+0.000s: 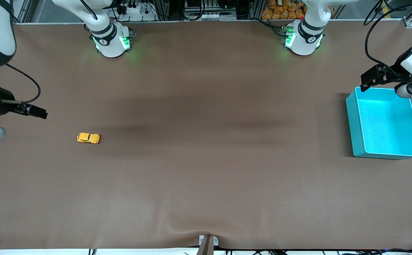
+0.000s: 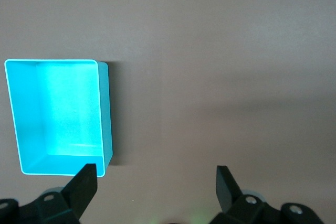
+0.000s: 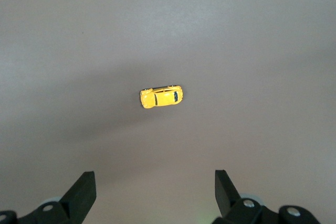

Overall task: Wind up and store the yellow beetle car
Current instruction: 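Move the right gripper down to the yellow beetle car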

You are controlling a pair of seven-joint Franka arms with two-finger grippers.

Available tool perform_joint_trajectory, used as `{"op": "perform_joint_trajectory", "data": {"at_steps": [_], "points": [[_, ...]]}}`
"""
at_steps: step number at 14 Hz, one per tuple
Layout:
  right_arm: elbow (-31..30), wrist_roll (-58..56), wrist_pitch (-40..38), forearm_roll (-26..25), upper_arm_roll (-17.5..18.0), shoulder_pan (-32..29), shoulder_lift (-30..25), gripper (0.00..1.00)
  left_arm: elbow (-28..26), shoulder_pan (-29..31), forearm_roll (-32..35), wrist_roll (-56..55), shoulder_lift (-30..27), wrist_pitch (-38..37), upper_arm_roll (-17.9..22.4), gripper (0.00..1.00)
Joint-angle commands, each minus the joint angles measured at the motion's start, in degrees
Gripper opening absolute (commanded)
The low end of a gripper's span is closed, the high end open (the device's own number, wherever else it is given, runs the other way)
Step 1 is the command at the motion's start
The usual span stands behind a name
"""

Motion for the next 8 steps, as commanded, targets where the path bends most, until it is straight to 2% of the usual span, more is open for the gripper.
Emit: {"op": "perform_joint_trajectory", "data": {"at_steps": [1,3,6,8], "points": [[-2.9,13.0,3.9,0.6,0.4,-0.4,0.9,1.00,1.0,0.2,0.0,0.8,0.2,0.0,-0.4,1.00],[-6.7,26.6,10.5,0.7,0.5,0.2,1.0,1.00,1.0,0.2,0.0,0.8,0.1,0.0,-0.4,1.00],[-9.1,30.5,11.5,1.2,0.5,-0.4,2.6,1.00,1.0,0.1,0.0,0.9,0.1,0.0,-0.4,1.00],[-11.8,36.6,15.8,4.0,0.5,-1.6,2.7,1.00,1.0,0.2,0.0,0.9,0.2,0.0,-0.4,1.00]]}}
